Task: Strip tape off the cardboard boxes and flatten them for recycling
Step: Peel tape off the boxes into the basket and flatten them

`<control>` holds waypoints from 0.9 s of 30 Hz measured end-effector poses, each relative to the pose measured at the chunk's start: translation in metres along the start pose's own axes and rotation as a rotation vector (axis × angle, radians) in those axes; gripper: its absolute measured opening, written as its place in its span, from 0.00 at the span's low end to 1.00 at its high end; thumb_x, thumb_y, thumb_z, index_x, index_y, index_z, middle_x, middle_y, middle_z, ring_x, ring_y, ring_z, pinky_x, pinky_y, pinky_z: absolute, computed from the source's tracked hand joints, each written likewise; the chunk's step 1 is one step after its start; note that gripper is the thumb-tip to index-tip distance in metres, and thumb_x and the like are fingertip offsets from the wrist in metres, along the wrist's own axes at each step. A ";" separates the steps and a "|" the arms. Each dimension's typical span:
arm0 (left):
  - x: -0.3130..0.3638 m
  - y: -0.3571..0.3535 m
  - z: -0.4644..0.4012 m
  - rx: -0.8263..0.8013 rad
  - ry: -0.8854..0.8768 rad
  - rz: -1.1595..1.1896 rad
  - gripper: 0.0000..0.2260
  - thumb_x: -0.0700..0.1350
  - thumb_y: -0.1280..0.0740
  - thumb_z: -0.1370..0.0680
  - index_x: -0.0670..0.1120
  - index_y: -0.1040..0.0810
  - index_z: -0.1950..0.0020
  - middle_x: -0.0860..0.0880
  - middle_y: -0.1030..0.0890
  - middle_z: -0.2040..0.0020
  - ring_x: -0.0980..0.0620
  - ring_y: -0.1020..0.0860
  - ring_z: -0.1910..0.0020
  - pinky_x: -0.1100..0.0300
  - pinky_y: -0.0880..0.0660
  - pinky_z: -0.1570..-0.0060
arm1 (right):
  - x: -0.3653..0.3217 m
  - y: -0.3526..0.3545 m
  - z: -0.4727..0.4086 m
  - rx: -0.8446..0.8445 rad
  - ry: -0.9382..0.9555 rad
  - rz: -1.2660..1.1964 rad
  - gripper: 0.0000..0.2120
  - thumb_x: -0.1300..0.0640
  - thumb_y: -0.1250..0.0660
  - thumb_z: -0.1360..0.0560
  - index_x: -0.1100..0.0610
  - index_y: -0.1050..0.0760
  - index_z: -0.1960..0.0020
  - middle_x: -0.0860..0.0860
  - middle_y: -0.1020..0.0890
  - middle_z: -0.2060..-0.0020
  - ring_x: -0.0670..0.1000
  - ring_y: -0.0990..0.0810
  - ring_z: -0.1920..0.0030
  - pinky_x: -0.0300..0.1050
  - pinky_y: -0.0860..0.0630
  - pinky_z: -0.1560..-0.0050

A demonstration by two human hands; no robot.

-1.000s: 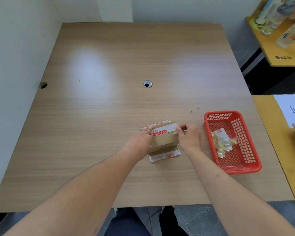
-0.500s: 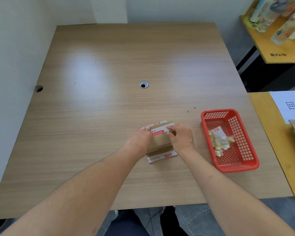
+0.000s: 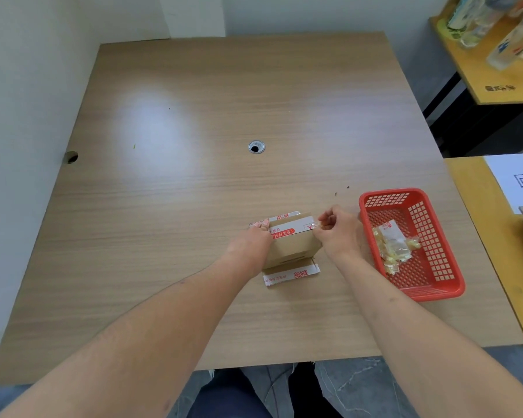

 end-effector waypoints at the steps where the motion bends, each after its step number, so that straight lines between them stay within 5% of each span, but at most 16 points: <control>1: 0.000 0.001 0.000 0.003 0.005 0.008 0.35 0.35 0.33 0.20 0.39 0.49 0.18 0.46 0.48 0.17 0.48 0.44 0.19 0.53 0.34 0.26 | -0.007 0.001 0.002 0.015 0.072 0.041 0.12 0.68 0.26 0.33 0.53 0.22 0.56 0.46 0.19 0.63 0.47 0.20 0.62 0.44 0.23 0.59; 6: 0.002 0.009 0.002 -0.014 0.053 -0.003 0.37 0.35 0.33 0.20 0.40 0.52 0.17 0.44 0.46 0.17 0.46 0.42 0.20 0.54 0.33 0.29 | -0.023 -0.019 0.006 -0.053 0.383 0.284 0.15 0.73 0.30 0.33 0.56 0.17 0.53 0.51 0.16 0.57 0.59 0.19 0.54 0.56 0.20 0.56; 9: 0.001 0.011 -0.001 -0.037 0.091 -0.002 0.40 0.36 0.31 0.22 0.39 0.53 0.17 0.41 0.39 0.20 0.45 0.36 0.23 0.54 0.31 0.32 | -0.015 -0.025 -0.003 -0.238 0.305 0.248 0.12 0.65 0.30 0.24 0.54 0.14 0.44 0.49 0.13 0.49 0.53 0.16 0.46 0.48 0.21 0.43; 12: 0.004 0.011 -0.001 -0.065 0.117 -0.004 0.38 0.36 0.31 0.23 0.39 0.48 0.18 0.41 0.34 0.24 0.44 0.30 0.28 0.53 0.27 0.36 | -0.005 -0.016 -0.010 -0.243 0.154 0.137 0.12 0.58 0.27 0.22 0.52 0.16 0.40 0.48 0.15 0.47 0.49 0.16 0.51 0.41 0.23 0.44; 17: 0.024 0.024 0.000 -0.077 0.174 -0.079 0.19 0.33 0.31 0.24 0.40 0.26 0.33 0.42 0.26 0.35 0.43 0.23 0.40 0.54 0.27 0.50 | 0.013 -0.014 -0.007 -0.169 0.070 0.129 0.05 0.49 0.24 0.26 0.49 0.13 0.52 0.47 0.15 0.54 0.50 0.16 0.55 0.48 0.20 0.51; 20: 0.043 0.031 -0.009 -0.032 0.228 -0.012 0.13 0.36 0.31 0.24 0.45 0.22 0.41 0.42 0.26 0.38 0.41 0.22 0.43 0.53 0.30 0.53 | 0.015 -0.020 0.001 -0.188 0.088 0.078 0.04 0.50 0.24 0.27 0.51 0.14 0.57 0.45 0.13 0.59 0.47 0.16 0.57 0.46 0.20 0.52; 24: 0.067 0.014 -0.033 0.017 0.195 0.201 0.33 0.38 0.33 0.23 0.59 0.39 0.22 0.44 0.45 0.20 0.27 0.34 0.28 0.36 0.32 0.32 | 0.034 -0.028 0.002 -0.214 -0.069 -0.239 0.06 0.54 0.20 0.31 0.51 0.13 0.55 0.43 0.13 0.60 0.43 0.15 0.58 0.41 0.21 0.52; 27: 0.063 -0.003 -0.038 -0.015 0.225 0.228 0.35 0.37 0.36 0.21 0.63 0.43 0.20 0.50 0.52 0.17 0.24 0.49 0.23 0.28 0.38 0.30 | 0.054 -0.039 0.007 -0.259 -0.280 -0.566 0.06 0.60 0.19 0.32 0.55 0.15 0.57 0.50 0.12 0.62 0.51 0.12 0.56 0.53 0.15 0.51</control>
Point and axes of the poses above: each hand's wrist, its own z-axis away from the middle knuckle, its own y-axis out of the back of the hand, x = y × z, the point moved 10 cm from there along -z, towards the middle knuckle
